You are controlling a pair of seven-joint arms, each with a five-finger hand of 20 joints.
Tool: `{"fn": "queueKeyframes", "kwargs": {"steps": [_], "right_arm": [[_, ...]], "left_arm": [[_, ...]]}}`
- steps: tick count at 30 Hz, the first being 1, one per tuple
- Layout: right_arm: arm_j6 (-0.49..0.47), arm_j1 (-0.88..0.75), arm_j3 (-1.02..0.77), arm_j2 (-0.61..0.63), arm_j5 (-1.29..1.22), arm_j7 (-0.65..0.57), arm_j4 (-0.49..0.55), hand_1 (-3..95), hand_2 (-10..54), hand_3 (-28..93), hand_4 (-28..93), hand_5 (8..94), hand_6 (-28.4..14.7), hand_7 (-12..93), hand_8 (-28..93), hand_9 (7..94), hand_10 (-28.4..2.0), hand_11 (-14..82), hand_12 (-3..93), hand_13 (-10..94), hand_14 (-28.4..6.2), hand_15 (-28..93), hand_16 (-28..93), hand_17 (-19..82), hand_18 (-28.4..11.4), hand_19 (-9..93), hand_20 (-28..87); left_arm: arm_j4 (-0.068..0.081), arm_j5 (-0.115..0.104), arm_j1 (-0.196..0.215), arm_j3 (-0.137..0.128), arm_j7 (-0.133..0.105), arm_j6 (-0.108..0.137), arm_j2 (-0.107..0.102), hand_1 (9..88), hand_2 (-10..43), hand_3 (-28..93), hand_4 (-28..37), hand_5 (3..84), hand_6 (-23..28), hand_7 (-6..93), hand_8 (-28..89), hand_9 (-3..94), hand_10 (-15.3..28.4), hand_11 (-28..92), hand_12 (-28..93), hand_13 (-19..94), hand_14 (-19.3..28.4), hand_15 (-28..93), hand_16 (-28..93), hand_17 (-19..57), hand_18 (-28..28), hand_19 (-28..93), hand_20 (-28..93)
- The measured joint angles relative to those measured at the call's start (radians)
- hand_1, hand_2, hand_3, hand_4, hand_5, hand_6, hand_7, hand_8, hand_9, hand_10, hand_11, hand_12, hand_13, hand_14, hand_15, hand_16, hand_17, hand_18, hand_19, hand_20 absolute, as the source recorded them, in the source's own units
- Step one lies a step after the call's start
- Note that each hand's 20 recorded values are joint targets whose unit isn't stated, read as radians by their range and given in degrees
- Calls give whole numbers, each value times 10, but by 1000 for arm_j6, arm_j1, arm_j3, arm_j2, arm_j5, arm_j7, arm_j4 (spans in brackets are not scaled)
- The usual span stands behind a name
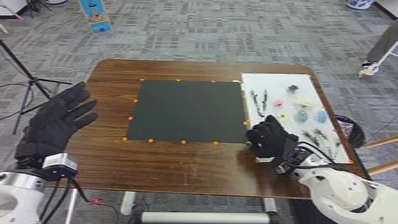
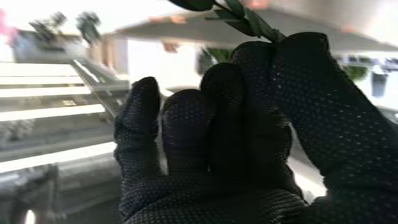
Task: Arrange flowers
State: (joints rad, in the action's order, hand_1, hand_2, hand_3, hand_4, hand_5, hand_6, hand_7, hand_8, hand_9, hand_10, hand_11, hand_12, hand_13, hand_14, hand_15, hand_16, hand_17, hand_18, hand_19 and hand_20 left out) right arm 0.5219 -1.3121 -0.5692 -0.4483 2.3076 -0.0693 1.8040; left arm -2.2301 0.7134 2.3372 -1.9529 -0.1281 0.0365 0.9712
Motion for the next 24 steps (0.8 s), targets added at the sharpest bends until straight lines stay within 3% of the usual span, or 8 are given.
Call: {"fn": "queueKeyframes", "kwargs": {"steps": [7,15,20,22,24], "right_arm": [[187,325,338,-30,-60,102,-129,515,-95,785,-283,632,31,611,187,600,-80,468,701,508,-88,775,519,212,-170,732,537],[405,685,754,-173,-114,117,-275,697,-95,498,-283,608,33,614,193,577,-74,463,700,484,-73,763,524,198,-144,716,537],[448,895,999,-326,-136,126,-350,779,-79,359,-283,603,38,609,196,570,-67,450,707,473,-61,751,532,190,-123,691,551],[448,964,1069,-402,-141,144,-376,744,-87,422,-283,601,42,620,180,568,-65,458,697,476,-58,747,534,193,-129,694,552],[444,997,1076,-454,-140,163,-387,618,-94,628,-283,586,53,640,132,562,-61,479,666,481,-59,744,532,201,-146,715,537]], "left_arm": [[0,0,2,1,-3,8,1,251,-93,688,-283,279,13,180,-95,256,103,155,159,221,127,228,27,-101,215,422,86],[-2,-1,6,7,-12,19,3,248,-92,692,-283,281,14,180,-94,258,103,157,159,222,127,231,28,-100,215,425,86],[-3,-1,6,16,-18,23,2,245,-92,695,-283,282,14,179,-95,259,104,157,158,222,128,234,27,-100,215,427,86],[-4,-1,6,18,-20,26,2,246,-92,694,-283,282,14,179,-95,259,104,157,158,222,128,235,27,-100,215,427,86],[-4,-1,5,20,-21,27,2,245,-92,695,-283,282,14,179,-95,259,104,158,158,223,128,236,27,-100,215,427,86]]}}
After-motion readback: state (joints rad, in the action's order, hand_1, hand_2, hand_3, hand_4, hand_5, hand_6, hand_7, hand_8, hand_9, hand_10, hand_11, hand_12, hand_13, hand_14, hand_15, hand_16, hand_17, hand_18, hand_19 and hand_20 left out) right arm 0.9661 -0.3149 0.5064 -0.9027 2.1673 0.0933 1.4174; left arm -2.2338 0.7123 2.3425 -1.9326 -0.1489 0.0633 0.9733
